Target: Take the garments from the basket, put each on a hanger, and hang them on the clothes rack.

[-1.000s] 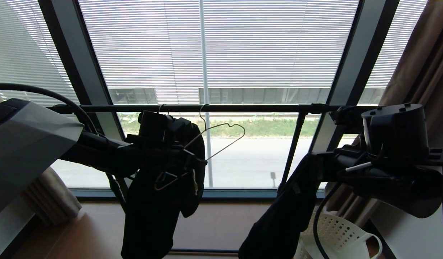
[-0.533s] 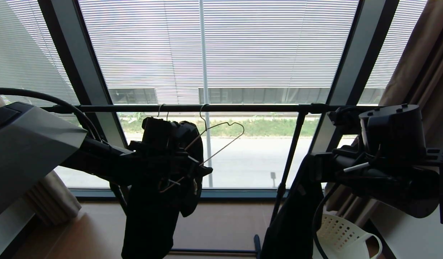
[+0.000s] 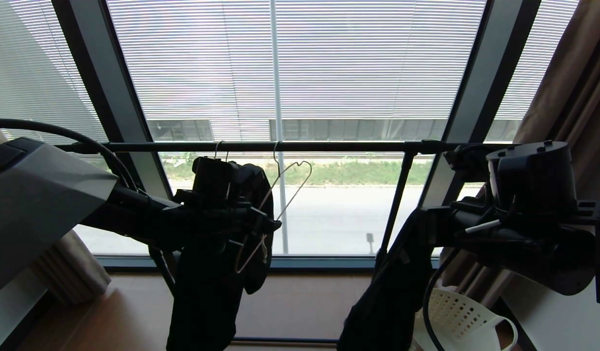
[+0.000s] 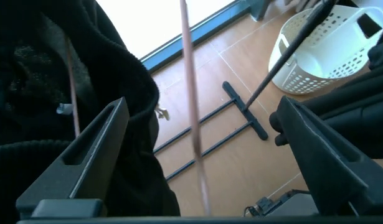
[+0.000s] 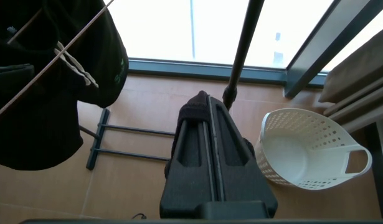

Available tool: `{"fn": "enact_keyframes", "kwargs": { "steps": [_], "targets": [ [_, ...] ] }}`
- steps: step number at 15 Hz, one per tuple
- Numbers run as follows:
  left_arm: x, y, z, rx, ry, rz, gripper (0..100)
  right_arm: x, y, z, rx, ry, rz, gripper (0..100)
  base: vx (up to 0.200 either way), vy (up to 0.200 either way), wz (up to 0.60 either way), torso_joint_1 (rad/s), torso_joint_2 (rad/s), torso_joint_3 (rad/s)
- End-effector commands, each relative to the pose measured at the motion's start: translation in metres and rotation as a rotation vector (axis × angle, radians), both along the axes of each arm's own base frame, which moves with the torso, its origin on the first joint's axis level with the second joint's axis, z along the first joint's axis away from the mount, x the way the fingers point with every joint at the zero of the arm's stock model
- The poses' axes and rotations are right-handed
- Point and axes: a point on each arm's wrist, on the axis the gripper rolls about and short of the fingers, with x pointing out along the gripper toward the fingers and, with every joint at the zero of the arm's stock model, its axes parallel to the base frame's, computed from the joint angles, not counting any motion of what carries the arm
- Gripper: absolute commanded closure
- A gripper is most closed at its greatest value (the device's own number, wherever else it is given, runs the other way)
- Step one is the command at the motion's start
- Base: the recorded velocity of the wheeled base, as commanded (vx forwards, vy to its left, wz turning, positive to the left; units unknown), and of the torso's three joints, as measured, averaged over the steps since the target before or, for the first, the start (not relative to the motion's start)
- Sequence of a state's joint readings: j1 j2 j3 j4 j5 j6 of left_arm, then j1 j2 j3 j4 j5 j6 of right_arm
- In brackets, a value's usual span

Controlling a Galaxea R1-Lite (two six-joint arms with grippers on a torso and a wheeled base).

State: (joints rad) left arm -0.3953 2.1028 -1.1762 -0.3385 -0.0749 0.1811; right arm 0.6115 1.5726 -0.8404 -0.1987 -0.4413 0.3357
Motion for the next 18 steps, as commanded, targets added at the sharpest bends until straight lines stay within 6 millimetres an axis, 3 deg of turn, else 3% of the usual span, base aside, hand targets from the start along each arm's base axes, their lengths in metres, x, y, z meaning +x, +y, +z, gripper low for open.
{"fn": "enact_keyframes", "kwargs": {
  "steps": [1,4,5,14,18],
  "targets": [
    [0.006,-0.005,-0.008,-0.002,0.013,0.022,0,0.0,0.0,0.0,0.0,0.0,0.0,100,0.0,0.0,0.0,0.0,0.0,0.0],
    [0.01,-0.02,-0.017,-0.018,0.027,0.024,0,0.0,0.0,0.0,0.001,-0.001,0.0,100,0.0,0.0,0.0,0.0,0.0,0.0],
    [0.011,-0.021,-0.019,-0.009,0.026,0.035,100,0.0,0.0,0.0,0.0,0.0,0.0,100,0.0,0.0,0.0,0.0,0.0,0.0],
    [0.013,-0.025,-0.015,-0.017,-0.03,0.043,100,0.0,0.001,-0.001,-0.003,0.004,0.0,100,0.0,0.0,0.0,0.0,0.0,0.0],
    [-0.003,-0.027,0.014,-0.043,-0.085,0.02,100,0.001,0.0,-0.001,-0.004,0.004,-0.001,100,0.0,0.0,0.0,0.0,0.0,0.0]
  ]
}}
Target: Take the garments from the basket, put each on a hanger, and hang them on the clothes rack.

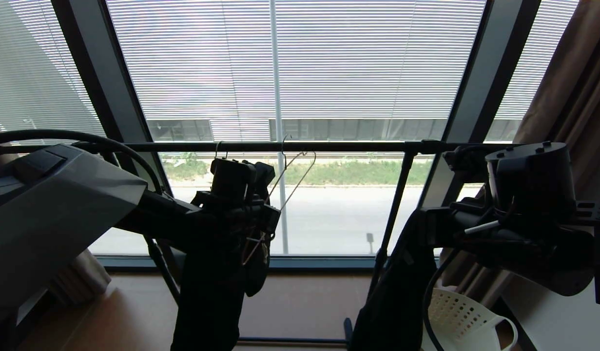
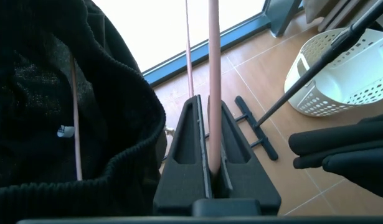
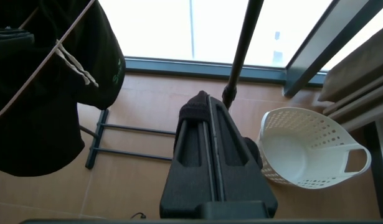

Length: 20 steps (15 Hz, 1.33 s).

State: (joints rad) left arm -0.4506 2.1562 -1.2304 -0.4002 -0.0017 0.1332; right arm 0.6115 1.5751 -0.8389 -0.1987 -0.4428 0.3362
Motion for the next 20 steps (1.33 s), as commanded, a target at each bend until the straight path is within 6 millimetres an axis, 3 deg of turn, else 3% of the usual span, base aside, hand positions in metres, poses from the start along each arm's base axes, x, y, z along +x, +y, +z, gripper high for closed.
{"fn": "enact_keyframes", "kwargs": {
  "steps": [1,4,8,11,15,20],
  "targets": [
    [-0.017,0.0,0.022,-0.015,-0.034,-0.023,100,0.0,0.0,0.0,-0.001,0.001,0.0,100,0.0,0.0,0.0,0.0,0.0,0.0],
    [-0.045,-0.001,0.036,-0.017,-0.039,-0.062,100,0.0,0.001,-0.002,-0.004,0.004,0.0,100,0.0,0.0,0.0,0.0,0.0,0.0],
    [-0.104,0.016,0.054,-0.01,-0.043,-0.114,100,-0.002,0.001,0.001,-0.007,-0.007,0.013,100,0.0,0.0,0.0,0.0,0.0,0.0],
    [-0.137,0.036,0.046,-0.026,-0.072,-0.115,100,-0.006,0.002,-0.004,-0.066,0.004,0.058,100,0.0,0.0,0.0,0.0,0.0,0.0],
    [-0.181,0.059,0.009,-0.072,-0.022,-0.247,100,0.002,0.008,-0.003,-0.312,-0.07,0.205,100,0.0,0.0,0.0,0.0,0.0,0.0],
    [-0.205,0.07,-0.01,-0.128,-0.053,-0.364,100,0.03,0.016,-0.004,-0.428,-0.078,0.134,100,0.0,0.0,0.0,0.0,0.0,0.0]
  ]
}}
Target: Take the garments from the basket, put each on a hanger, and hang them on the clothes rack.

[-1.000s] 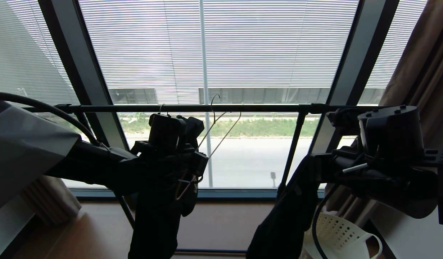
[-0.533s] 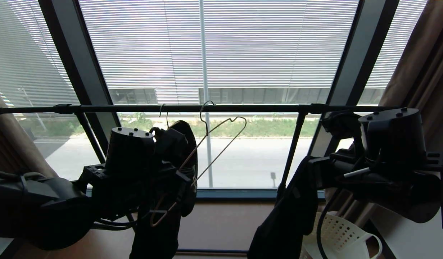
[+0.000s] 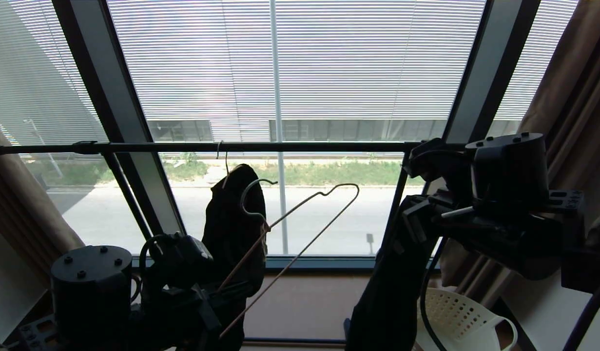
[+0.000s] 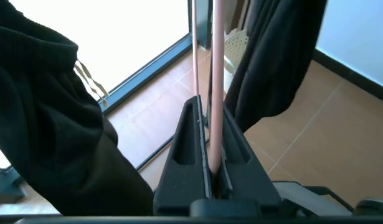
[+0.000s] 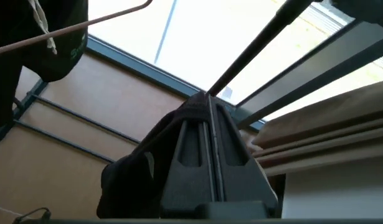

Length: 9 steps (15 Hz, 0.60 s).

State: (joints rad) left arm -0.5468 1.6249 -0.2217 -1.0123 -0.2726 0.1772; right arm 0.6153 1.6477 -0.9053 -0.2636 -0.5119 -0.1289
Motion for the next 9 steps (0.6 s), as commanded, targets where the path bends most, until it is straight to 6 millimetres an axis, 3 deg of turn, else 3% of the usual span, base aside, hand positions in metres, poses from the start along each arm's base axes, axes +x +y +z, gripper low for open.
{"fn": "enact_keyframes", "kwargs": {
  "steps": [1,9],
  "targets": [
    [-0.007,0.004,-0.009,0.048,0.011,-0.025,100,0.015,0.004,-0.01,-0.023,0.015,-0.033,100,0.0,0.0,0.0,0.0,0.0,0.0],
    [-0.012,0.004,-0.023,0.044,0.087,-0.136,100,0.035,0.008,-0.01,-0.037,-0.013,-0.111,100,0.0,0.0,0.0,0.0,0.0,0.0]
  ]
}}
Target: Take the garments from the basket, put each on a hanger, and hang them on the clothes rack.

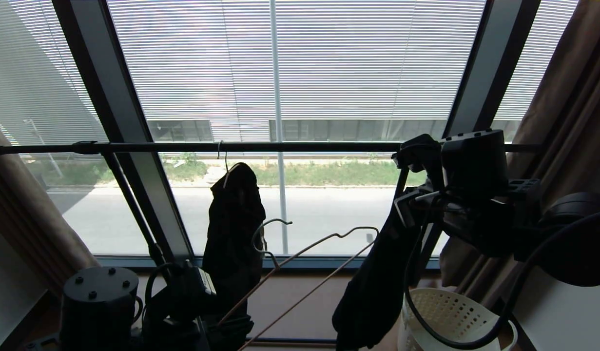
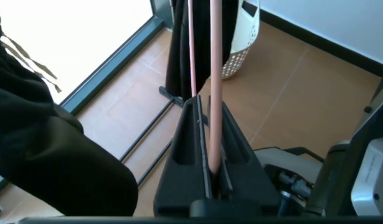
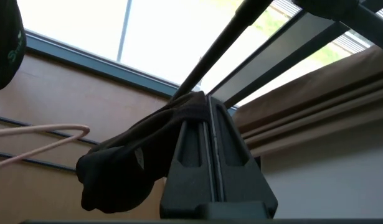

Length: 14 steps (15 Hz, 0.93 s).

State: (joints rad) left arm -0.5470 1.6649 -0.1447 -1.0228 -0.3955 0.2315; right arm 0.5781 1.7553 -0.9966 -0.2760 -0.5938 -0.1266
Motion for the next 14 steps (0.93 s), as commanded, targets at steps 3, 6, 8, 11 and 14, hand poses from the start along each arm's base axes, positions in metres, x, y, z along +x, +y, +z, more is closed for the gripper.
{"fn": "enact_keyframes", "kwargs": {
  "steps": [3,6,8,11,14],
  "targets": [
    [0.0,-0.001,-0.001,-0.014,0.02,-0.029,100,0.005,0.003,-0.001,0.012,-0.026,-0.006,100,0.0,0.0,0.0,0.0,0.0,0.0],
    [0.001,-0.004,0.001,-0.042,0.028,-0.062,100,0.003,0.005,-0.002,0.01,-0.023,-0.002,100,0.0,0.0,0.0,0.0,0.0,0.0],
    [0.005,-0.006,0.004,-0.061,0.036,-0.053,100,-0.002,0.012,0.0,0.014,-0.028,0.026,100,0.0,0.0,0.0,0.0,0.0,0.0],
    [0.011,-0.01,0.005,-0.085,0.047,-0.038,100,-0.007,0.021,0.0,0.017,-0.03,0.057,100,0.0,0.0,0.0,0.0,0.0,0.0],
    [0.012,-0.01,0.008,-0.103,0.029,-0.033,100,-0.006,0.027,-0.005,0.02,-0.034,0.067,100,0.0,0.0,0.0,0.0,0.0,0.0]
  ]
}}
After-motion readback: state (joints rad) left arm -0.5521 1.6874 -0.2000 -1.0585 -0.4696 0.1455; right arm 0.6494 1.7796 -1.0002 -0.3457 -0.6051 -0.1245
